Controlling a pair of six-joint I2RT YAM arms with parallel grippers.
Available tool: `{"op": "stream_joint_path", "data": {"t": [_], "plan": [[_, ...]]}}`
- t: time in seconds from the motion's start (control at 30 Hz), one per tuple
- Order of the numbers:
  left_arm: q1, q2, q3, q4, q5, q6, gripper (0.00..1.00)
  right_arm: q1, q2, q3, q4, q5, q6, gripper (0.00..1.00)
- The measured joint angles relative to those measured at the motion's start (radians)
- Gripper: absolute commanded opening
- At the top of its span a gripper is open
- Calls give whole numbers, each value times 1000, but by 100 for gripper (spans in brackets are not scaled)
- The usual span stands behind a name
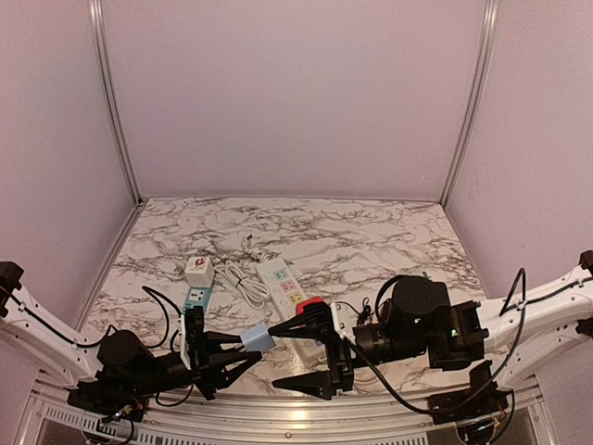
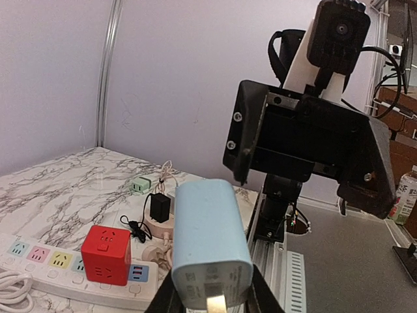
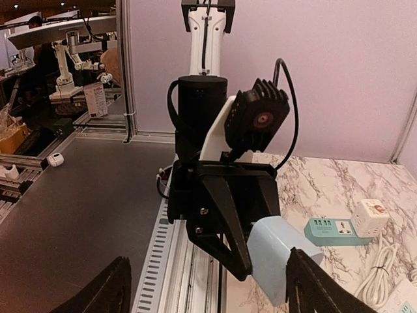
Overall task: Insert the plug
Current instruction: Adjust the plug.
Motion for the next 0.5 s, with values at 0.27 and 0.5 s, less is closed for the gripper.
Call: {"op": "stream_joint_path", "data": {"t": [0.27, 0.5], "plan": [[-19, 5, 6, -4, 71, 31, 0, -35, -1, -3, 0, -14, 26, 66], [-26, -9, 5, -3, 88, 45, 0, -47, 38, -3, -2, -49, 38, 63]]}}
